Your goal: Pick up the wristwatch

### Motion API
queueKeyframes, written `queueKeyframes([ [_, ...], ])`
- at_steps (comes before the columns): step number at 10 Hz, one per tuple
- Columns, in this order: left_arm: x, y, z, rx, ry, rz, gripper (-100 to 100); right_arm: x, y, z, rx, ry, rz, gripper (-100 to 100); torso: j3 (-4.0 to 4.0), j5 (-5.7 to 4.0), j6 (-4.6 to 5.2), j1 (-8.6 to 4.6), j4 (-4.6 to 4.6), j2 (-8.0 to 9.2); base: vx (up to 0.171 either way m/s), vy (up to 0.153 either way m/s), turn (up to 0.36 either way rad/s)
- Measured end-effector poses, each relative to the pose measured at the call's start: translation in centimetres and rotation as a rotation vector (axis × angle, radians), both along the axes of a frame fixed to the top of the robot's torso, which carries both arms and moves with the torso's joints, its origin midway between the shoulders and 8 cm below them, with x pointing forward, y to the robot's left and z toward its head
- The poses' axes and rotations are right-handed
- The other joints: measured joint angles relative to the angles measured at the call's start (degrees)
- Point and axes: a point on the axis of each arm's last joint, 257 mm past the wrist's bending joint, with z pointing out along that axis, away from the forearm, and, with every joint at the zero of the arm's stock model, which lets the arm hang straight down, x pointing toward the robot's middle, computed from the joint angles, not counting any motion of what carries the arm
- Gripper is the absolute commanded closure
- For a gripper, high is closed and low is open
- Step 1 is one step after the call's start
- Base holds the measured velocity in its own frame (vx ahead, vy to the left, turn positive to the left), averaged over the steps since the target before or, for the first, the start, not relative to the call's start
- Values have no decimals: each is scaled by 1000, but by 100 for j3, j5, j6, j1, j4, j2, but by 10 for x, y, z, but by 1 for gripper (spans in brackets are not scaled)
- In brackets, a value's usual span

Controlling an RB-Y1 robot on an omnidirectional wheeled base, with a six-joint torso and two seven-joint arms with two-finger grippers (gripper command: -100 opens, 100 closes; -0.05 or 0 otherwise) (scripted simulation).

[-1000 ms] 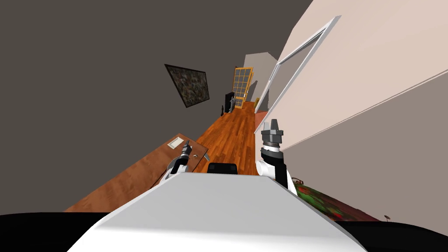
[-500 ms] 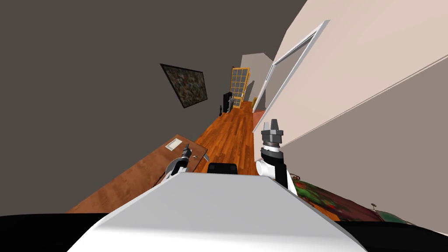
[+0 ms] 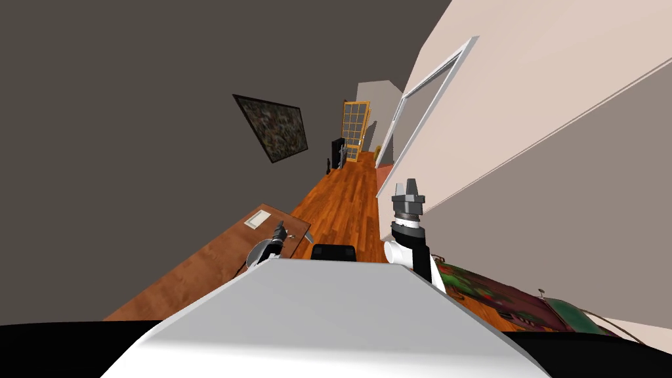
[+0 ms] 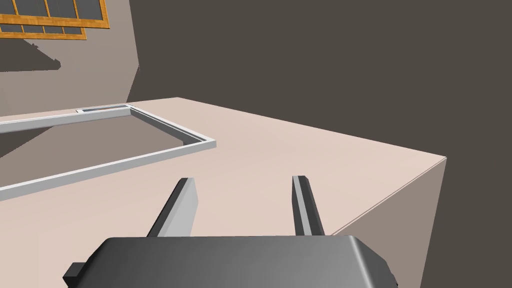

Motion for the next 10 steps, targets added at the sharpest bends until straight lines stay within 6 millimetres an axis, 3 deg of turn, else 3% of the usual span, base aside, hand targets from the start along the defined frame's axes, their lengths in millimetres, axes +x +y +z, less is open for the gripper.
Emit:
queueKeyframes([
  [10,-57,9,-74,-75,178,77,-100,0,0,0,0,0,0,0,-2,0,1,4,0,-3,1,18,-71],
])
